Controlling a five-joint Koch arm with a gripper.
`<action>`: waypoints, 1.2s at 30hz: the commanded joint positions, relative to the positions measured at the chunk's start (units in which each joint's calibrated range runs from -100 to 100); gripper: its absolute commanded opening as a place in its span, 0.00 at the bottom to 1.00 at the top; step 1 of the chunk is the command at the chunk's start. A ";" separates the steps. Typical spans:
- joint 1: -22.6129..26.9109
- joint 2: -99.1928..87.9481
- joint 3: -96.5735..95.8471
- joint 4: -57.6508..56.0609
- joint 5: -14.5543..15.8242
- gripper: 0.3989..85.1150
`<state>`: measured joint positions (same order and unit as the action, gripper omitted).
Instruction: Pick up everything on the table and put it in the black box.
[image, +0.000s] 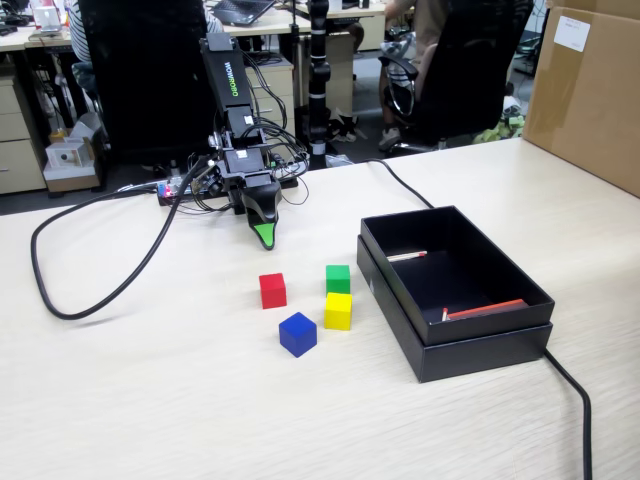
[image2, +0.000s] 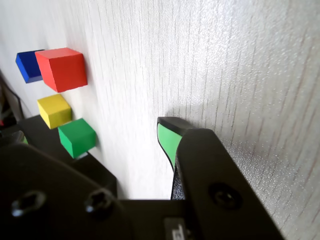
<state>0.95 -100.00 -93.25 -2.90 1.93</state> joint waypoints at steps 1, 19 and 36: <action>0.00 0.00 -2.04 -1.46 -0.15 0.59; 0.10 0.00 -2.04 -1.46 -0.10 0.59; -0.54 0.23 -0.50 -2.24 -0.29 0.59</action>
<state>0.56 -99.87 -93.34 -2.83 1.93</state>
